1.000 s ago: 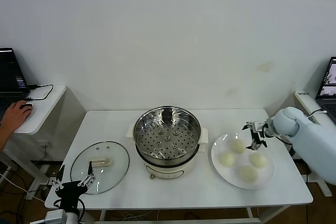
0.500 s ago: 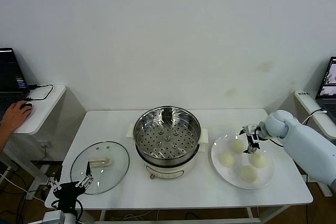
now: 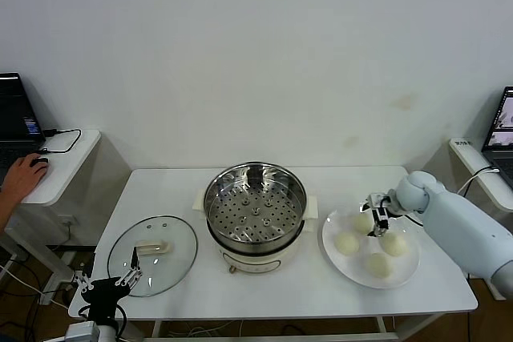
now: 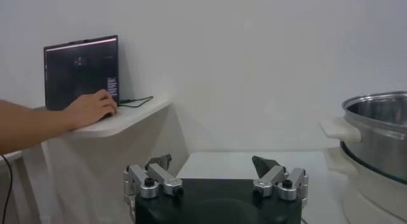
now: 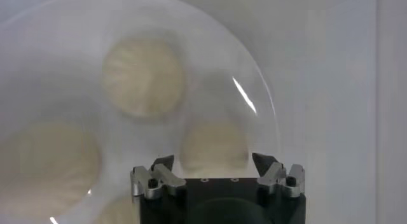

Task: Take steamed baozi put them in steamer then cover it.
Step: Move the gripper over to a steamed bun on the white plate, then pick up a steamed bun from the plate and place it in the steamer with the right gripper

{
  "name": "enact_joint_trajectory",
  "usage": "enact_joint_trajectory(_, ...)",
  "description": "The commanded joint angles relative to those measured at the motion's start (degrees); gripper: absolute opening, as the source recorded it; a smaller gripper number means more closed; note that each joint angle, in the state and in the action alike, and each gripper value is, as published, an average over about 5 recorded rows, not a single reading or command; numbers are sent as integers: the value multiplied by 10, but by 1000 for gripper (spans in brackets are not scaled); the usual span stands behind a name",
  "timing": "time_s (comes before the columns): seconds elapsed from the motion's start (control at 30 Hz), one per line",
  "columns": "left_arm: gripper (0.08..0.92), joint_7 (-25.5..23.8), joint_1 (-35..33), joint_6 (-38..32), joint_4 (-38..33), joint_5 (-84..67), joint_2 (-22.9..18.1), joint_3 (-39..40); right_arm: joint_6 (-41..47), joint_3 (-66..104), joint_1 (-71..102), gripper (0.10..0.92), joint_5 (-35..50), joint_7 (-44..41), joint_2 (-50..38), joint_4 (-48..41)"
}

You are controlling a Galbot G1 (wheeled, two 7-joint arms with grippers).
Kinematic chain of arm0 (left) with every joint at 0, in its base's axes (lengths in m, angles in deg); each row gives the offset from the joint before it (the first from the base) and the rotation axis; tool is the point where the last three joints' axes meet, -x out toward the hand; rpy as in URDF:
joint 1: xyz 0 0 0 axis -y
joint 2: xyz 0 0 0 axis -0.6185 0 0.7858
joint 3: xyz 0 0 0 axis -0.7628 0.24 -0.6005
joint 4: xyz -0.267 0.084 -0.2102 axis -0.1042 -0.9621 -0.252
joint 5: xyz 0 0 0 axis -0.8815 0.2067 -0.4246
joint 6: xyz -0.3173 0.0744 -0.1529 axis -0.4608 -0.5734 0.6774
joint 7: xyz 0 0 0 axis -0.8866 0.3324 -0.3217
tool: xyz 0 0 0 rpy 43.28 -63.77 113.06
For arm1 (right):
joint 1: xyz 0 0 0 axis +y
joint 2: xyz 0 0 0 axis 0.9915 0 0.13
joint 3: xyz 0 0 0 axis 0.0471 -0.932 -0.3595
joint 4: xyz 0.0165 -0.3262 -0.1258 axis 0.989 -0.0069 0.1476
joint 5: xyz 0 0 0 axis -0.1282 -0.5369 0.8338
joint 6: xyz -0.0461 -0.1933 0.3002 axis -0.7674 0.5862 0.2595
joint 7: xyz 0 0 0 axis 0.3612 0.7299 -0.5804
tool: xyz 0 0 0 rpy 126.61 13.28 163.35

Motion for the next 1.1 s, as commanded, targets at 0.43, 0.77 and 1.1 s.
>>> enact_joint_trajectory(0.43,823,0,-2,-1,-4,0,0,0,-4,-31,-25,558,5,-16,-1,7)
enact_joint_trajectory(0.77,823,0,-3,-1,-7,0,8,0,24,-118,-121,551,110,-29,-89,125)
enact_joint_trajectory(1.1,823,-1,-4,0,-22,-1,17,8,47,-244,-351,560,244,-39,-128,207)
